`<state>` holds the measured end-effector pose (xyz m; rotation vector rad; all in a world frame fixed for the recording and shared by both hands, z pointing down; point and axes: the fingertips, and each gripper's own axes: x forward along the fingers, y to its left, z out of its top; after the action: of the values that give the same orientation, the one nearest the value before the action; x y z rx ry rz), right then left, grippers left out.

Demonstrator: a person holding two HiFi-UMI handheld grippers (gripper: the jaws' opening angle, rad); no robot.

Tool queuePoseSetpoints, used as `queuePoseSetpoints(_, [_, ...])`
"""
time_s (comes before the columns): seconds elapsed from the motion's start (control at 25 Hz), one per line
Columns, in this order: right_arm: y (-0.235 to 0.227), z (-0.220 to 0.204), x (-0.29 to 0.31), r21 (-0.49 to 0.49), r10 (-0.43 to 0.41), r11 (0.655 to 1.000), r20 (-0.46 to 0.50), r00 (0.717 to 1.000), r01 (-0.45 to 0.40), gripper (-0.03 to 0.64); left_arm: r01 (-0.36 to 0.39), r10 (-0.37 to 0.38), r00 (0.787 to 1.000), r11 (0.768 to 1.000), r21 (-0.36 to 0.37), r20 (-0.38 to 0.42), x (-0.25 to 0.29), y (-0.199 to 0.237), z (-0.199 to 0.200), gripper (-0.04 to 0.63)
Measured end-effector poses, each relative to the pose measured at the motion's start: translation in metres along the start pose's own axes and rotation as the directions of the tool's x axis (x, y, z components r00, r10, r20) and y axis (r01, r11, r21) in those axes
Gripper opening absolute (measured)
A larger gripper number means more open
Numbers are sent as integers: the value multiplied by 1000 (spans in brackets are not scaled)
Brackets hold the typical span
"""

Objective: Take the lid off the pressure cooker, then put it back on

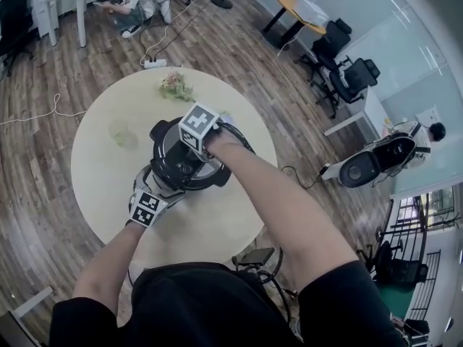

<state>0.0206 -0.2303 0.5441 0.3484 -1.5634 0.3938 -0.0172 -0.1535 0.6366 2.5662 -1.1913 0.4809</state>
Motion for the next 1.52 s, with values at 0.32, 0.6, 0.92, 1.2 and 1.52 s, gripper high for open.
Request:
queuePoseSetpoints(0.32, [2, 3, 2, -123, -4, 992, -6, 1000, 3, 298, 1, -1, 1000, 1000, 2, 1, 0, 3, -2, 591])
queuePoseSetpoints(0.6, [-1, -1, 2, -23, 46, 999, 72, 996, -45, 298, 55, -56, 997, 998, -17, -54, -7, 5, -6, 546])
queuePoseSetpoints(0.92, [-25, -42, -36, 257, 86, 947, 368, 926, -191, 314, 82, -84, 996, 991, -106, -21, -62, 13, 6, 353])
queuePoseSetpoints(1.2, [-20, -76, -94, 353, -203, 931, 716, 668, -96, 189, -47, 55, 980, 998, -44, 191, -104, 28, 111, 64])
queuePoseSetpoints(1.52, [-10, -91, -115, 499, -488, 866, 829, 273, 35, 28, -110, 83, 951, 991, 74, 299, -77, 16, 192, 0])
